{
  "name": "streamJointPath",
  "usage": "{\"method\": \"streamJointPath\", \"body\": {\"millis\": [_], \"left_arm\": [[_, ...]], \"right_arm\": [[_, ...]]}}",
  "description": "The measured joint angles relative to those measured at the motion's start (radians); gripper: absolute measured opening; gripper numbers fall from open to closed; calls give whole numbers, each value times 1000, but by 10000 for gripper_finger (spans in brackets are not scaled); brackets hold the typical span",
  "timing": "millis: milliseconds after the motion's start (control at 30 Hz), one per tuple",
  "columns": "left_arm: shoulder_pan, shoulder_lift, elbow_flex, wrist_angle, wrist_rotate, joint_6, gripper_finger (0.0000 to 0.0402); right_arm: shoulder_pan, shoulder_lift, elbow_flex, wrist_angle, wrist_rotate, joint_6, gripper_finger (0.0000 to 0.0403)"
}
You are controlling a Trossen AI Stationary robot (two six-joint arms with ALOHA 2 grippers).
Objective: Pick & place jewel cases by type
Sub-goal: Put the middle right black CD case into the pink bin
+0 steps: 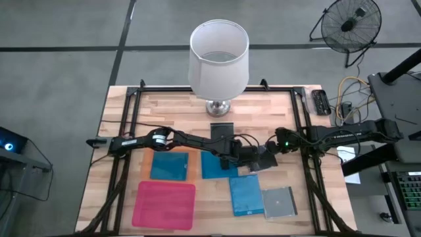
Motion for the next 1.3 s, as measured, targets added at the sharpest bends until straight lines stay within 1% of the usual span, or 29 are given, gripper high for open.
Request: {"method": "streamJointPath", "body": {"millis": [333, 500, 667, 933, 1300], "left_arm": [[-3, 0, 0, -6, 19, 1, 0], [-3, 0, 0, -6, 16, 6, 0], [-3, 0, 0, -6, 9, 6, 0], [-2, 0, 0, -6, 3, 6, 0], [-1, 0, 0, -11, 2, 5, 0]], "right_arm": [[-1, 0, 96, -7, 36, -49, 219], [0, 0, 129, -62, 13, -65, 219], [5, -1, 155, -76, 4, -63, 219], [13, -1, 162, -110, -38, -40, 219], [39, -2, 224, -143, -47, -53, 219]]}}
